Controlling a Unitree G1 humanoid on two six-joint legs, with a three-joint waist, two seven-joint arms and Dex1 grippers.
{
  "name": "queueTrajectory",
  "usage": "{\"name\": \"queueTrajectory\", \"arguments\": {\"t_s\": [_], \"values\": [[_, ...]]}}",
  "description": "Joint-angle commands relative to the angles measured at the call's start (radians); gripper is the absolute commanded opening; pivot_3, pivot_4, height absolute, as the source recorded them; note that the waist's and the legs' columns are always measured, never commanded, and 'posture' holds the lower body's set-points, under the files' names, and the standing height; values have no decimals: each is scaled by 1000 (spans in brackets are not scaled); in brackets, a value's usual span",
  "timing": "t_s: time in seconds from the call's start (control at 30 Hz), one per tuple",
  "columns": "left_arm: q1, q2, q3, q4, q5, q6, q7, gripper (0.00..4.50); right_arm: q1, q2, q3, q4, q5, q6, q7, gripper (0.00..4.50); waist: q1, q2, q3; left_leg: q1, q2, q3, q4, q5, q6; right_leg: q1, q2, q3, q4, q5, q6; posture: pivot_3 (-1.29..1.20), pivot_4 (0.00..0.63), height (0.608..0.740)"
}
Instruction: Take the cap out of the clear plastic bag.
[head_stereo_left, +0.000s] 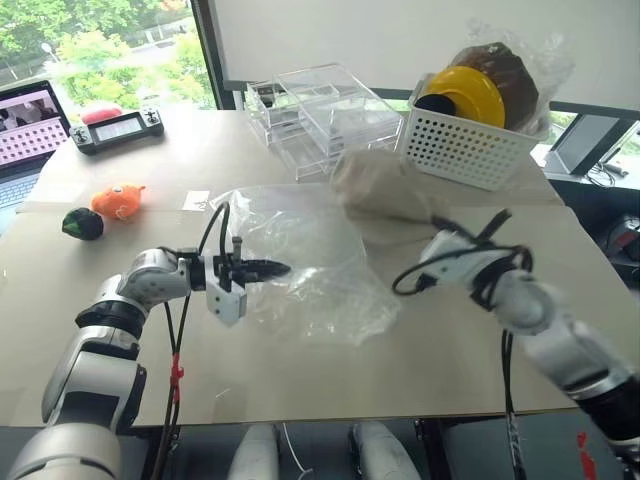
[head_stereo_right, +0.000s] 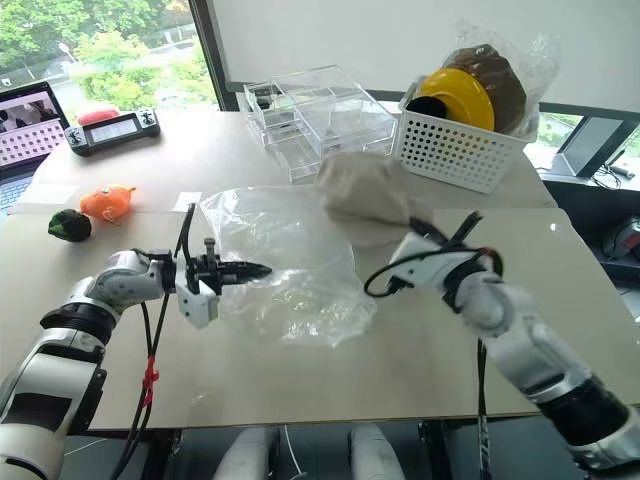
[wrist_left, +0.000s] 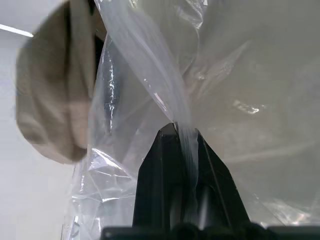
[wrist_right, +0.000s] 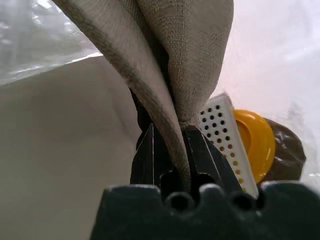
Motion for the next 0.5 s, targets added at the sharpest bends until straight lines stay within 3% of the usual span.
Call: {"name": "queueTrajectory", "arguments": {"t_s": [0.03, 0.27, 0.3, 0.33, 0.37, 0.5], "values": [[0, 51, 16, 29, 135, -62, 105, 0, 28, 25, -1, 21, -86, -47, 49, 63, 0, 0, 0, 0, 0, 0, 0, 0, 0, 0, 0, 0, 0, 0, 0, 0, 150, 735], [-25, 141, -125, 35, 548, 142, 592, 0, 106, 110, -38, -8, -29, -19, 211, 63, -1, 0, 0, 6, 0, 0, 0, 0, 0, 6, 0, -1, 1, 0, 1, 0, 150, 735], [-32, 144, -150, 40, 575, 149, 650, 562, 113, 125, -50, -7, -19, -5, 229, 828, 0, -1, 0, 8, 0, 0, 0, 0, 0, 8, 0, -1, 1, 0, 2, 0, 150, 735], [-39, 145, -174, 45, 599, 152, 704, 649, 119, 136, -62, -5, -20, 9, 243, 921, 1, -1, 0, 12, 0, 0, 0, 0, 0, 12, 0, -1, 0, -2, 5, 0, 150, 735], [-49, 148, -205, 49, 629, 157, 767, 1267, 123, 146, -73, -4, -23, 19, 256, 1508, 2, -1, 0, 18, 0, 0, -1, 0, 0, 18, 0, -1, -1, -4, 8, 0, 150, 735], [-72, 154, -293, 58, 701, 161, 929, 2526, 140, 175, -114, -3, 4, 53, 309, 2744, 4, -1, 0, 18, 0, 0, 0, 0, 0, 19, 0, -1, -1, -4, 8, 0, 150, 735]]}}
